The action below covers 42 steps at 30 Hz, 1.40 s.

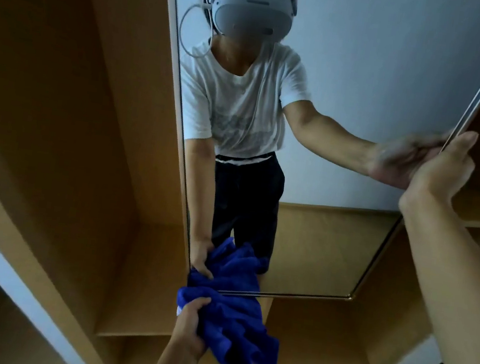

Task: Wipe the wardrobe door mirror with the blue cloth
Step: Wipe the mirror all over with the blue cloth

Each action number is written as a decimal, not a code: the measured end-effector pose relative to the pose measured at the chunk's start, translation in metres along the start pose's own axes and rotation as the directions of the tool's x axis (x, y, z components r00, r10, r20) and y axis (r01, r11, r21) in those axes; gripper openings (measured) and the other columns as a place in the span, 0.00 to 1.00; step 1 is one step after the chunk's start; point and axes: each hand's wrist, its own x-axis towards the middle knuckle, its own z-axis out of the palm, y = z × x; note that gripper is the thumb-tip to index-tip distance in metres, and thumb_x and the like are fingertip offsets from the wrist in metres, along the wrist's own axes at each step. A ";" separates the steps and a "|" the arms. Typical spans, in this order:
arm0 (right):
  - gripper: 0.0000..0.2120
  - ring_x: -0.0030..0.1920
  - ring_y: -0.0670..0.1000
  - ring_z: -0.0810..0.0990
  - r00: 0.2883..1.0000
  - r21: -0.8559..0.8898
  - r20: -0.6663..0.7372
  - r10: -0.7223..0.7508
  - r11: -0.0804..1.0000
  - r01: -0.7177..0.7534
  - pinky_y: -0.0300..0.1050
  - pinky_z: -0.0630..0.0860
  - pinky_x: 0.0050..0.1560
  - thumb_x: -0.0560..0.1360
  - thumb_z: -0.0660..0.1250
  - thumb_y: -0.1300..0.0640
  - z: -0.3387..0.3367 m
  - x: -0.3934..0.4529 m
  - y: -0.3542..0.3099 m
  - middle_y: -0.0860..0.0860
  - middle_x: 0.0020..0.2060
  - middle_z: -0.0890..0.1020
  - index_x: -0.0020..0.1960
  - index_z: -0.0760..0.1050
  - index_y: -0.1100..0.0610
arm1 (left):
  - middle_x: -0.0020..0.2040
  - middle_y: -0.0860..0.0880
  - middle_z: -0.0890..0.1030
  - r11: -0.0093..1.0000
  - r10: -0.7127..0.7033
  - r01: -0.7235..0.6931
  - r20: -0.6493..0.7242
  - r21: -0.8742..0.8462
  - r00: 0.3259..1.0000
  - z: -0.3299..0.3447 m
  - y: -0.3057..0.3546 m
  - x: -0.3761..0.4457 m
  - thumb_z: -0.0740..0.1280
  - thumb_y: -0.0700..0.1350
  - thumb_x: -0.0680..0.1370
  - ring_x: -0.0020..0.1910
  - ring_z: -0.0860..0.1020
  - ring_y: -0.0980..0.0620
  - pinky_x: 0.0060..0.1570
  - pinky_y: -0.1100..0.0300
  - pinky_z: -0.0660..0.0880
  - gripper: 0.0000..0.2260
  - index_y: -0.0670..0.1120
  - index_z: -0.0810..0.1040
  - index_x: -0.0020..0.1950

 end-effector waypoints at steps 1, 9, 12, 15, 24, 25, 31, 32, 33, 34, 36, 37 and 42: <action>0.16 0.45 0.37 0.81 1.000 -0.013 -0.008 -0.008 1.000 0.008 0.27 0.71 0.44 0.84 0.49 0.51 0.000 0.002 0.000 0.44 0.41 0.79 0.50 0.74 0.54 | 0.43 0.36 0.83 1.000 -0.006 0.007 0.023 -0.030 1.000 0.002 -0.002 -0.001 0.65 0.37 0.72 0.42 0.81 0.35 0.34 0.44 0.78 0.12 0.44 0.73 0.55; 0.18 0.42 0.34 0.80 0.999 -0.024 0.018 -0.050 0.998 0.050 0.29 0.71 0.46 0.84 0.49 0.50 -0.003 0.001 -0.001 0.43 0.40 0.81 0.43 0.74 0.50 | 0.47 0.34 0.82 0.934 -0.231 0.214 0.025 0.286 0.973 0.025 -0.018 -0.029 0.66 0.33 0.63 0.48 0.79 0.35 0.46 0.44 0.76 0.21 0.39 0.74 0.55; 0.16 0.46 0.34 0.80 0.997 -0.034 0.080 -0.007 0.999 0.010 0.29 0.72 0.46 0.83 0.51 0.49 -0.012 -0.001 -0.003 0.42 0.43 0.81 0.47 0.75 0.49 | 0.38 0.36 0.82 0.905 -0.246 0.233 -0.010 0.355 0.969 0.031 -0.029 -0.034 0.63 0.31 0.63 0.41 0.79 0.37 0.47 0.45 0.76 0.16 0.39 0.74 0.49; 0.13 0.49 0.41 0.77 0.998 -0.332 -0.066 -0.009 0.943 -0.014 0.32 0.72 0.45 0.81 0.54 0.49 -0.039 -0.016 0.019 0.44 0.50 0.77 0.57 0.73 0.55 | 0.37 0.37 0.82 0.890 -0.243 0.240 -0.041 0.388 0.969 0.031 -0.031 -0.041 0.63 0.32 0.60 0.39 0.78 0.38 0.44 0.47 0.76 0.17 0.40 0.73 0.48; 0.16 0.55 0.51 0.77 0.558 -0.815 0.557 0.615 0.535 0.224 0.51 0.73 0.57 0.77 0.59 0.39 -0.138 -0.189 0.136 0.46 0.53 0.80 0.56 0.78 0.47 | 0.35 0.39 0.82 0.924 -0.208 0.197 -0.002 0.328 0.978 0.046 -0.039 -0.056 0.61 0.34 0.70 0.35 0.79 0.40 0.36 0.52 0.77 0.07 0.38 0.76 0.45; 0.22 0.61 0.49 0.74 0.403 -0.834 0.541 0.738 0.534 0.140 0.51 0.70 0.64 0.76 0.61 0.37 -0.138 -0.199 0.143 0.46 0.60 0.77 0.64 0.75 0.48 | 0.37 0.39 0.82 0.924 -0.222 0.204 0.019 0.323 0.975 0.047 -0.038 -0.056 0.62 0.36 0.71 0.38 0.80 0.41 0.37 0.52 0.77 0.07 0.38 0.78 0.46; 0.22 0.51 0.52 0.83 0.084 -0.825 0.357 0.931 0.356 -0.438 0.45 0.79 0.50 0.72 0.72 0.59 -0.155 -0.212 0.166 0.51 0.52 0.83 0.63 0.72 0.46 | 0.55 0.37 0.81 0.920 -0.343 0.308 0.121 0.241 0.931 0.037 -0.035 -0.045 0.56 0.73 0.70 0.55 0.77 0.39 0.54 0.45 0.74 0.40 0.38 0.80 0.55; 0.22 0.50 0.54 0.83 0.080 -0.832 0.326 0.942 0.326 -0.449 0.48 0.79 0.50 0.71 0.70 0.62 -0.157 -0.210 0.170 0.53 0.51 0.84 0.62 0.73 0.48 | 0.53 0.37 0.81 0.917 -0.361 0.323 0.147 0.234 0.921 0.033 -0.034 -0.043 0.53 0.75 0.68 0.54 0.78 0.40 0.50 0.45 0.74 0.42 0.38 0.81 0.52; 0.21 0.50 0.57 0.83 0.092 -0.829 0.295 0.951 0.302 -0.470 0.51 0.79 0.52 0.71 0.68 0.64 -0.158 -0.207 0.174 0.55 0.50 0.84 0.62 0.73 0.50 | 0.51 0.38 0.81 0.918 -0.357 0.321 0.133 0.233 0.925 0.030 -0.032 -0.041 0.51 0.75 0.69 0.52 0.78 0.40 0.46 0.47 0.75 0.41 0.40 0.81 0.49; 0.19 0.49 0.58 0.83 0.103 -0.813 0.262 0.959 0.277 -0.511 0.53 0.79 0.52 0.71 0.67 0.64 -0.158 -0.204 0.180 0.57 0.49 0.84 0.62 0.73 0.53 | 0.50 0.40 0.81 0.924 -0.320 0.296 0.068 0.243 0.945 0.027 -0.030 -0.041 0.51 0.73 0.72 0.50 0.78 0.42 0.42 0.49 0.75 0.36 0.42 0.79 0.48; 0.11 0.40 0.57 0.82 0.093 -0.745 0.170 0.981 0.190 -0.640 0.48 0.79 0.42 0.73 0.65 0.62 -0.156 -0.201 0.188 0.58 0.42 0.83 0.56 0.75 0.60 | 0.55 0.39 0.78 0.934 -0.088 0.140 -0.167 0.330 0.982 0.020 -0.024 -0.038 0.54 0.58 0.80 0.50 0.75 0.43 0.41 0.54 0.73 0.22 0.42 0.74 0.59; 0.07 0.34 0.54 0.81 0.069 -0.698 0.130 0.989 0.141 -0.702 0.45 0.77 0.36 0.75 0.63 0.60 -0.156 -0.200 0.191 0.57 0.36 0.82 0.51 0.75 0.61 | 0.63 0.38 0.74 0.929 0.084 0.034 -0.299 0.368 0.951 0.016 -0.020 -0.034 0.54 0.48 0.82 0.55 0.74 0.42 0.46 0.53 0.73 0.18 0.41 0.68 0.68; 0.09 0.31 0.53 0.77 0.029 -0.400 0.216 0.976 0.116 -0.909 0.45 0.72 0.36 0.77 0.59 0.55 -0.162 -0.199 0.216 0.55 0.33 0.78 0.43 0.72 0.59 | 0.69 0.49 0.69 0.660 0.647 -0.312 -0.307 0.683 0.698 0.014 0.026 -0.024 0.55 0.36 0.78 0.65 0.69 0.46 0.62 0.50 0.68 0.26 0.55 0.61 0.73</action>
